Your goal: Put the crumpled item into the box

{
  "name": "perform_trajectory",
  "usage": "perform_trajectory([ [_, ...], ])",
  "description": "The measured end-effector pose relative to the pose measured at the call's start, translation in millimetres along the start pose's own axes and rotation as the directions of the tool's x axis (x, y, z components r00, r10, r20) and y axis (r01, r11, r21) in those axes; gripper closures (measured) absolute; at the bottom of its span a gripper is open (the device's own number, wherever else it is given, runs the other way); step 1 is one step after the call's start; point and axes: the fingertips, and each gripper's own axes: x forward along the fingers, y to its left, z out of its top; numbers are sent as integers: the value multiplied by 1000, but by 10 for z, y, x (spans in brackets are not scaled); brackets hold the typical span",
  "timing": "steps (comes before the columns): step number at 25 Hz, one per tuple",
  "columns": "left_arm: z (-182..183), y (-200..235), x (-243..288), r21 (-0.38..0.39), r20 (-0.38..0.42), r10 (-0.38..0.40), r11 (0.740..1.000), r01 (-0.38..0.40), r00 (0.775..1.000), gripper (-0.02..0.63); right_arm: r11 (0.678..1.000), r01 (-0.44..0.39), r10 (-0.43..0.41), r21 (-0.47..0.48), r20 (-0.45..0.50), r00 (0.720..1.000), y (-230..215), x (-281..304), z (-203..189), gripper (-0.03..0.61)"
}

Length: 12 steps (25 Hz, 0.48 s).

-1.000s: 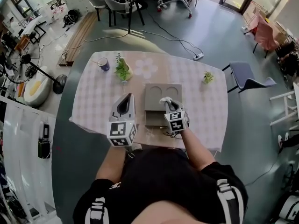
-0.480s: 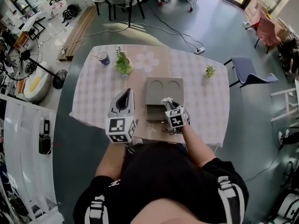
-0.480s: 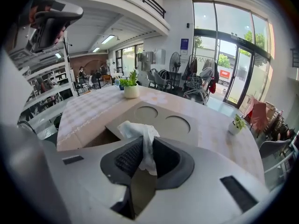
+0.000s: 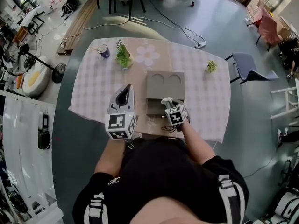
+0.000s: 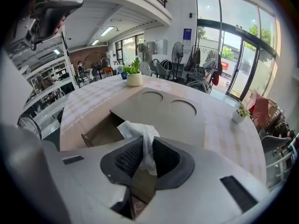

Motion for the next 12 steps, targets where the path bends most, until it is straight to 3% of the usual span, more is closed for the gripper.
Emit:
perform_trajectory([
  [12,-44,63,-85,5,-14,12,1000,-12,1000,611,999,-11,7,-39,-106,994,55,132,-156,515],
])
